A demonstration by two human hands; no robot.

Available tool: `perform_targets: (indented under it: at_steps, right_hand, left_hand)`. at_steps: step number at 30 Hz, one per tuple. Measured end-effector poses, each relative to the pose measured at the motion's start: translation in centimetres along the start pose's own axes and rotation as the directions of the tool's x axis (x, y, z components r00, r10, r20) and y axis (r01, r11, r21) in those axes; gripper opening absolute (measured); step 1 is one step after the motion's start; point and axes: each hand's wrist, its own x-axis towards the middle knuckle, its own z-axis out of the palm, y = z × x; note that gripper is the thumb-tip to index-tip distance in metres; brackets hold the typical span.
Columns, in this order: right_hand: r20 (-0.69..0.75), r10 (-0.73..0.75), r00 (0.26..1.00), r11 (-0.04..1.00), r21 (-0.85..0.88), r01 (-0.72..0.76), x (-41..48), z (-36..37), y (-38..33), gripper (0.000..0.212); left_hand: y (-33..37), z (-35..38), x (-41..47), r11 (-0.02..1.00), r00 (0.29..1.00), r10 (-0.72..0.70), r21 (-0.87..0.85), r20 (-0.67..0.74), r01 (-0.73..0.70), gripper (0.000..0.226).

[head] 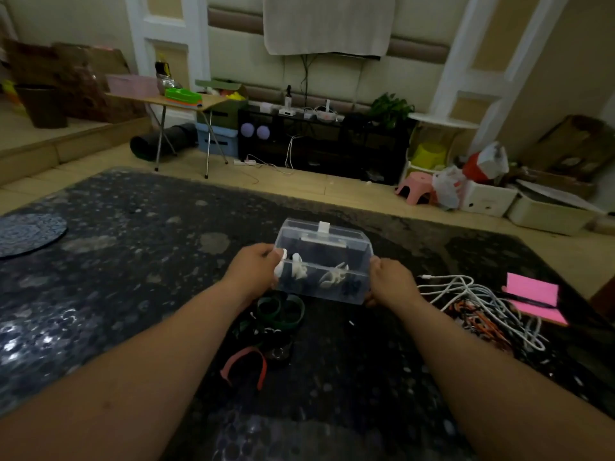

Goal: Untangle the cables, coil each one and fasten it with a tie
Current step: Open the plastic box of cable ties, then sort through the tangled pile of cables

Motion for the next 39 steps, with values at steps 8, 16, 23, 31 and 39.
perform_targets:
  at_steps: [8,16,23,31,39]
  right_hand:
    - [-0.046,0.01,0.999,0.994,0.109,-0.005,2.4,1.0,-0.5,0.049]
    - [-0.141,0.063,0.988,0.971,0.237,-0.028,-0.4,-0.5,2.0,0.048]
    - [-0.079,-0.042,0.996,0.984,0.169,0.055,-4.6,-2.9,5.4,0.046]
    - [0.099,-0.146,0.984,0.989,0.033,0.143,-7.8,-6.4,6.1,0.022]
    - [0.301,-0.199,0.933,0.96,-0.131,0.247,-10.3,-4.9,6.8,0.04]
  left_hand:
    - [-0.2,0.2,2.0,1.0,1.0,0.0,-0.018,-0.027,-0.001,0.027]
    - [1.3,-1.6,-1.1,0.987,0.992,0.011,0.158,-0.128,0.01,0.032]
    - [3.7,-3.0,-5.5,0.956,0.993,0.109,0.277,-0.039,-0.094,0.018]
    - [8.4,1.6,-9.9,0.853,0.942,0.132,0.45,0.307,-0.266,0.018]
    - [3.4,7.5,-9.2,0.773,0.891,0.093,0.531,0.445,-0.346,0.023]
